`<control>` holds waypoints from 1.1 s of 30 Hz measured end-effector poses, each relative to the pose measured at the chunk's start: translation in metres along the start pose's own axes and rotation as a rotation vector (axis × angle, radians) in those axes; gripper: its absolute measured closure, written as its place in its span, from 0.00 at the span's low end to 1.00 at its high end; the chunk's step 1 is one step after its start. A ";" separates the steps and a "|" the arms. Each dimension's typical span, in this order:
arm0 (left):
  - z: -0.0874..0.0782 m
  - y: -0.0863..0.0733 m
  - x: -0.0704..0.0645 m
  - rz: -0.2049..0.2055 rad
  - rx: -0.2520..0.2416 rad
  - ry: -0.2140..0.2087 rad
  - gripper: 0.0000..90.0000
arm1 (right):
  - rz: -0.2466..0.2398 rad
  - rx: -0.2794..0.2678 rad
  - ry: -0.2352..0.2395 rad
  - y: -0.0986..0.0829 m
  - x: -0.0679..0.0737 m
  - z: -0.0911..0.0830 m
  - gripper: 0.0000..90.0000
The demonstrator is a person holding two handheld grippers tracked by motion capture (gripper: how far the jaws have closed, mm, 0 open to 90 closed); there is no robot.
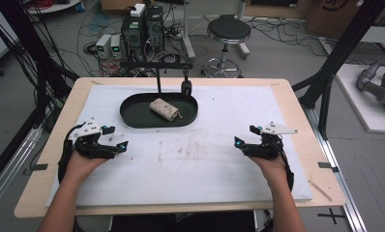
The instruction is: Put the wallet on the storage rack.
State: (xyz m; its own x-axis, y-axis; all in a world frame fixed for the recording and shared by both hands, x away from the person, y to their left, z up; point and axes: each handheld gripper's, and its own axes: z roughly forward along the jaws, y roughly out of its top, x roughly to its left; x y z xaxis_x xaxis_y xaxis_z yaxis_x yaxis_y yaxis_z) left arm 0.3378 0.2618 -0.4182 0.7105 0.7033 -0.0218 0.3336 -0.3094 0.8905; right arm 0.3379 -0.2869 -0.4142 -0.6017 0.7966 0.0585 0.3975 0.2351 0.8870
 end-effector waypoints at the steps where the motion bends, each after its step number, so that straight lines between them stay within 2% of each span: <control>1: 0.000 0.000 0.000 0.005 -0.001 -0.002 0.19 | 0.007 0.008 -0.002 -0.003 -0.002 0.000 0.19; 9: 0.002 0.000 -0.002 0.012 0.002 -0.014 0.19 | 0.026 0.019 -0.026 -0.016 -0.009 0.000 0.19; 15: 0.001 0.000 -0.003 0.022 0.006 -0.019 0.19 | 0.019 0.033 -0.032 -0.016 -0.008 0.003 0.19; 22: 0.000 -0.001 -0.004 0.017 0.006 -0.015 0.19 | 0.029 0.040 -0.031 -0.016 -0.008 0.004 0.19; 33: 0.000 -0.003 -0.003 0.014 0.013 -0.015 0.19 | 0.018 0.044 -0.027 -0.016 -0.008 0.007 0.19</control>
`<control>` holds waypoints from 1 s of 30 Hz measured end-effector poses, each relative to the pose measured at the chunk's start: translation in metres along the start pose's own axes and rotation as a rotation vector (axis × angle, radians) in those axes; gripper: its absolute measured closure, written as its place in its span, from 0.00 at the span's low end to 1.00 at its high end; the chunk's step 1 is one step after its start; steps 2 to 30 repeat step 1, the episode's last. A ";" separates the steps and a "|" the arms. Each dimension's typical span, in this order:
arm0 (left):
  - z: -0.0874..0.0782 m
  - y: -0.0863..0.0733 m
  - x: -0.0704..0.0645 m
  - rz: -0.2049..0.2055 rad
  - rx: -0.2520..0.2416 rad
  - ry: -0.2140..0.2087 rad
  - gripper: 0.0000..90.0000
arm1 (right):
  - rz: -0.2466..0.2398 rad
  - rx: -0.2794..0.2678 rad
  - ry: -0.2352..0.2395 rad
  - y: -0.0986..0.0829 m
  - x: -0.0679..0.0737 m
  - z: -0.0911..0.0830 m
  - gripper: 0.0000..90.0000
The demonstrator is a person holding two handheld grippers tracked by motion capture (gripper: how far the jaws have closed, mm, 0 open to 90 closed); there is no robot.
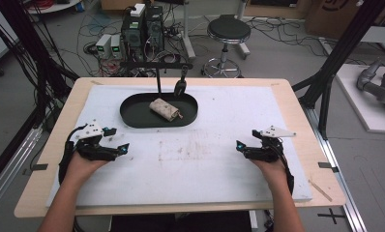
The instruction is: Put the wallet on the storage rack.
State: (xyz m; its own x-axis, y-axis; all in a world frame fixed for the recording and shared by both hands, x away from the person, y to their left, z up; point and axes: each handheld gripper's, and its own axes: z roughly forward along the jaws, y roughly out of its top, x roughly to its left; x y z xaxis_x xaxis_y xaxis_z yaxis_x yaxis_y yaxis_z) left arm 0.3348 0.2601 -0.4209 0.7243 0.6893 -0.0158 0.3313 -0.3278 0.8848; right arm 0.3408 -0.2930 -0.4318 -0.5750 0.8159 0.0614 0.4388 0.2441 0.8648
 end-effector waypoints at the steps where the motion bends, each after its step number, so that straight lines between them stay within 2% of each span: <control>1: 0.000 0.000 0.000 -0.001 -0.003 0.002 0.19 | 0.001 0.000 0.002 0.000 0.000 -0.001 0.19; 30: 0.000 0.000 0.000 -0.001 -0.003 0.002 0.19 | 0.001 0.000 0.002 0.000 0.000 -0.001 0.19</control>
